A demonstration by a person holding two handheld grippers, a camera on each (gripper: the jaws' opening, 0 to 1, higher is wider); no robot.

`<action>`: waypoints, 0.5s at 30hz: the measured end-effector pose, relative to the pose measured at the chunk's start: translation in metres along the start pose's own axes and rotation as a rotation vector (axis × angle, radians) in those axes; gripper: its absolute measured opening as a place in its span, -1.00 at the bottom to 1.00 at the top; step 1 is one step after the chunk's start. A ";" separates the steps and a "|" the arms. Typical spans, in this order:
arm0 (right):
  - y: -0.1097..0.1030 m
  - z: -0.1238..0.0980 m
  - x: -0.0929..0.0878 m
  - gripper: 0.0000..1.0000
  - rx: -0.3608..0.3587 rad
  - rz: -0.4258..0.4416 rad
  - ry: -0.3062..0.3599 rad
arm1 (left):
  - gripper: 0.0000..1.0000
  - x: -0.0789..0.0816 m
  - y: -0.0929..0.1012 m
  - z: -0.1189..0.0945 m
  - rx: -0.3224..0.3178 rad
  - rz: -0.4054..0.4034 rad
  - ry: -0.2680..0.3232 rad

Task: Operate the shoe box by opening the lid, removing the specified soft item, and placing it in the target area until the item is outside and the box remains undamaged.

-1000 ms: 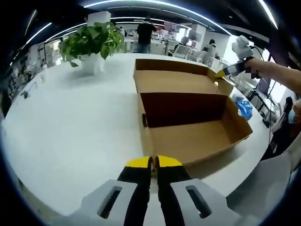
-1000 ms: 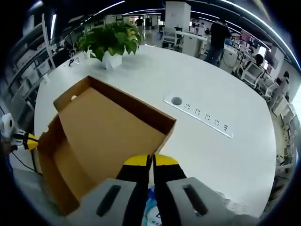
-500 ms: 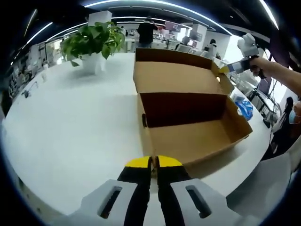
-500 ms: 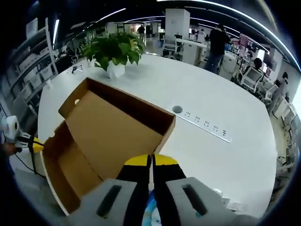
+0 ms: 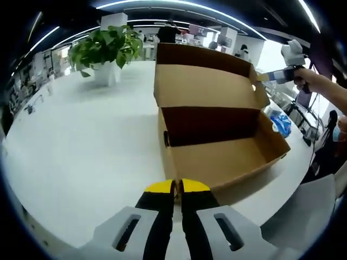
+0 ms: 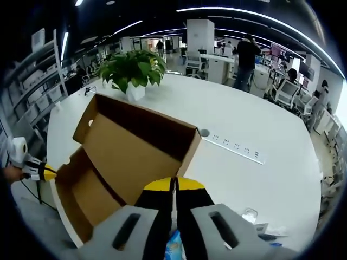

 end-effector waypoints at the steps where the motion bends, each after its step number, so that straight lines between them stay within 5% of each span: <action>1: 0.000 -0.001 0.000 -1.00 0.000 -0.001 0.002 | -0.99 0.000 0.000 0.000 0.000 0.000 0.001; 15: -0.008 -0.020 -0.011 -1.00 0.010 -0.002 0.059 | -0.99 -0.001 -0.001 0.000 -0.004 -0.001 0.007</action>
Point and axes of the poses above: the point that each gripper's makers call its tool centre point, and the gripper's own axes: z roughly forward along the fingers, y roughly to its right, x roughly out of its top, the point moved 9 cm from there along -z, roughly backward along the fingers, and after that the axes turned 11 degrees about z, right-handed, at the moved point
